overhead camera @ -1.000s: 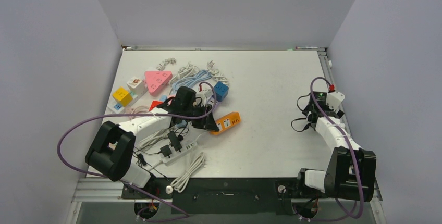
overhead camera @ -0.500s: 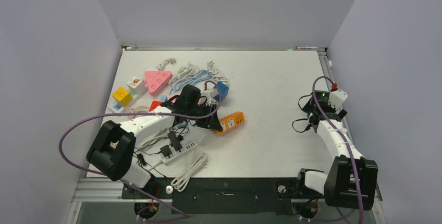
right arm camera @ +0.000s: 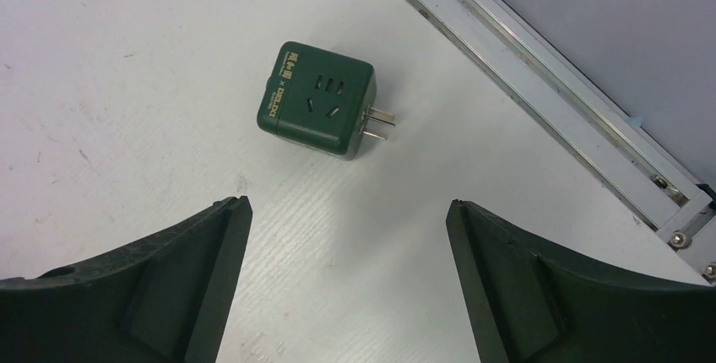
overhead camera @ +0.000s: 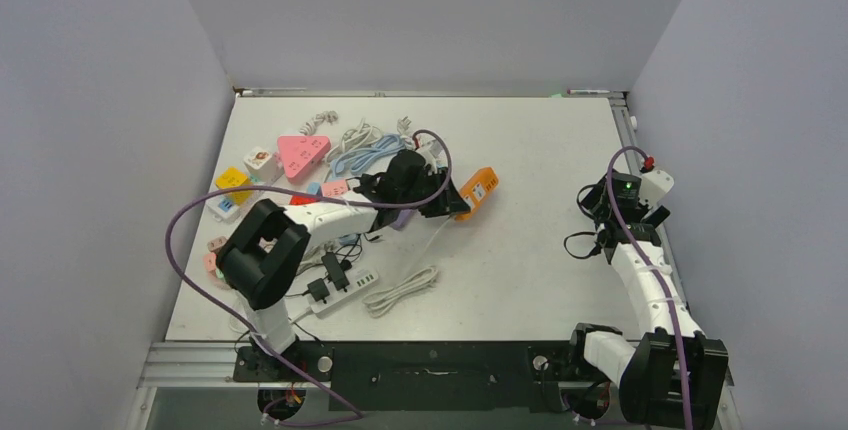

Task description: Pull the plug off the socket

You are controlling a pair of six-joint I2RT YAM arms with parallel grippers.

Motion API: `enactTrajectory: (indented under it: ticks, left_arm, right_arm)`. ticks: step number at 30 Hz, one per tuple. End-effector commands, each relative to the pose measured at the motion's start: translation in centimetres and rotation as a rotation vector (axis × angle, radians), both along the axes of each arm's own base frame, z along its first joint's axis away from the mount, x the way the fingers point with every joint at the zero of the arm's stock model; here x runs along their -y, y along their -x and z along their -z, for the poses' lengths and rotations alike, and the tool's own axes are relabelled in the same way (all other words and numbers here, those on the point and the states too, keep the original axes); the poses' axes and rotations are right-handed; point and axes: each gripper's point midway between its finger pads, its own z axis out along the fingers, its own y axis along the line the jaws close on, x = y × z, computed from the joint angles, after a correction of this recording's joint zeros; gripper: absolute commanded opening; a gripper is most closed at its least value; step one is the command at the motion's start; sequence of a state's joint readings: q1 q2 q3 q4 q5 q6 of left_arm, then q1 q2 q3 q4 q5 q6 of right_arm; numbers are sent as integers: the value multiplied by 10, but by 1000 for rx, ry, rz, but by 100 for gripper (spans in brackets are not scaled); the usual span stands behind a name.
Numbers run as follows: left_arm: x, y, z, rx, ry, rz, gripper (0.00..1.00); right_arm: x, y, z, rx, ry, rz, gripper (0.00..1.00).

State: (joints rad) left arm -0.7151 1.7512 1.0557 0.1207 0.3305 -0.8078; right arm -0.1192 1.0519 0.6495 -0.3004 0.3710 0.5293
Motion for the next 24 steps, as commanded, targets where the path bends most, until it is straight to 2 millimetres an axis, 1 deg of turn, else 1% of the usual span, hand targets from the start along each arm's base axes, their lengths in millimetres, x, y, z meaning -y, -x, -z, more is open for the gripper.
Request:
enactTrajectory:
  ticks: [1,4,5,9,12,17,18,19,23,24]
  left_arm:
    - [49,-60,-73,167,238,-177,0]
    - [71,-73,-65,183,225,-205,0]
    - [78,-77,-53,180,201,-212,0]
    - [95,-91,-29,181,148,-236,0]
    - [103,-94,-14,185,103,-225,0]
    - [105,-98,10,194,8,-221,1]
    - [105,-98,14,192,-4,-214,4]
    - [107,-97,18,189,-12,-202,9]
    - [111,-90,29,188,-64,-159,32]
    - [110,-89,31,187,-72,-156,36]
  right_arm:
    - [-3,-4,-12,54,-15,-16,90]
    - [-6,-5,-12,62,-23,-26,90]
    - [-6,-5,-11,61,-26,-30,90]
    - [-9,-6,-10,60,-34,-46,90]
    - [-11,-6,-10,62,-39,-55,90]
    - [-12,-8,-10,56,-37,-66,90]
    - [-12,-9,-10,52,-35,-68,90]
    - [-12,-9,-10,49,-33,-70,90]
    - [-13,-10,-10,52,-36,-78,90]
    - [-13,-10,-9,52,-38,-80,90]
